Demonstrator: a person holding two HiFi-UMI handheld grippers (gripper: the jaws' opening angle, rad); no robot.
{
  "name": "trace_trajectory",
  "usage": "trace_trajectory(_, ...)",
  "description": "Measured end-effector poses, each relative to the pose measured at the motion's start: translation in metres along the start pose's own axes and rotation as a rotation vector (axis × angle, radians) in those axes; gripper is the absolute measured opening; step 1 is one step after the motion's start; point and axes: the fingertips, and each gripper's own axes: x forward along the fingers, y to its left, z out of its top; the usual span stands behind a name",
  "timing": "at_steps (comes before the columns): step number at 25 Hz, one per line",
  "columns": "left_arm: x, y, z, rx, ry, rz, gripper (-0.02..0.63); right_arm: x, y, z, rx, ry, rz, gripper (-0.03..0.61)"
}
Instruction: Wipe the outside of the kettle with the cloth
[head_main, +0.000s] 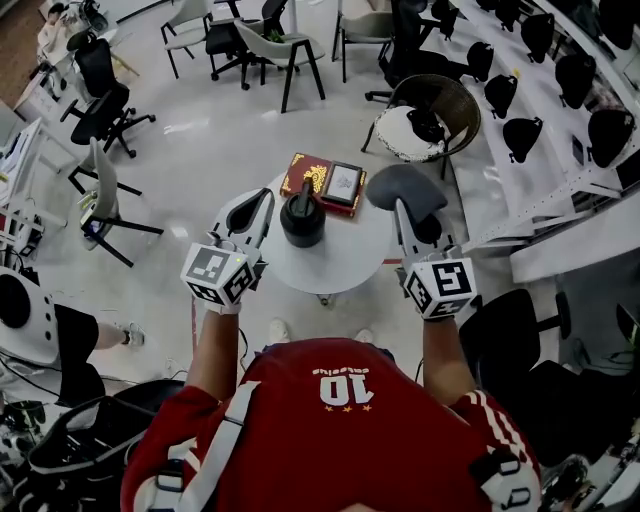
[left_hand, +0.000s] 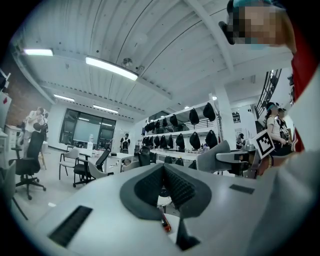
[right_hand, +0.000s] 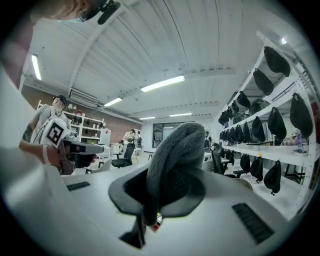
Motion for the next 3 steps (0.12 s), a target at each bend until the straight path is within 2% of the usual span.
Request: trace_trajectory(3, 0.0007, 0.0012, -0.0015, 0.000, 0.000, 0.004, 0.006, 0.0018, -0.0007, -0.0016, 0.002, 0.001, 0.000, 0.044)
